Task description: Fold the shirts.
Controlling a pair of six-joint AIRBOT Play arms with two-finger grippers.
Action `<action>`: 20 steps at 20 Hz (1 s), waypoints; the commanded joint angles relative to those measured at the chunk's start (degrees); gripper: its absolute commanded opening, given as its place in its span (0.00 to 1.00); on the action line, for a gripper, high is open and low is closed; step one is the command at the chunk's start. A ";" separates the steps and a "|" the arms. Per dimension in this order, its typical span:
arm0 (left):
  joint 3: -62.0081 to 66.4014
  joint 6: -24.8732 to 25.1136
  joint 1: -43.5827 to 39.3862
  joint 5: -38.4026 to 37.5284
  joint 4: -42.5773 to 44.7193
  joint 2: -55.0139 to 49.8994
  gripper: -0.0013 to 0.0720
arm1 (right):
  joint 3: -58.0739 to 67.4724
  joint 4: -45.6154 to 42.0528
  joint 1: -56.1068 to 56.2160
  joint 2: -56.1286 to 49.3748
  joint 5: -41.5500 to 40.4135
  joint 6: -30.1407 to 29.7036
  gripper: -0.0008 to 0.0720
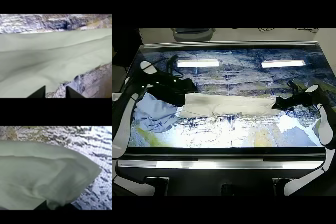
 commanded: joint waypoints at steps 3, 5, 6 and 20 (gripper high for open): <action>-0.76 -0.59 -12.87 5.07 -5.77 -4.42 0.06 | 0.24 1.86 0.28 13.55 3.02 -4.28 0.08; -0.92 -0.59 -17.94 9.53 -8.55 -6.58 0.06 | 0.24 1.55 0.28 20.26 6.67 -5.25 0.08; -0.90 -0.70 -19.93 12.33 -9.07 -7.56 0.06 | 0.24 1.03 0.28 23.37 8.31 -5.33 0.08; -0.87 0.44 -33.22 29.24 -49.68 -22.01 0.06 | 0.22 1.22 0.28 43.58 12.94 -5.42 0.09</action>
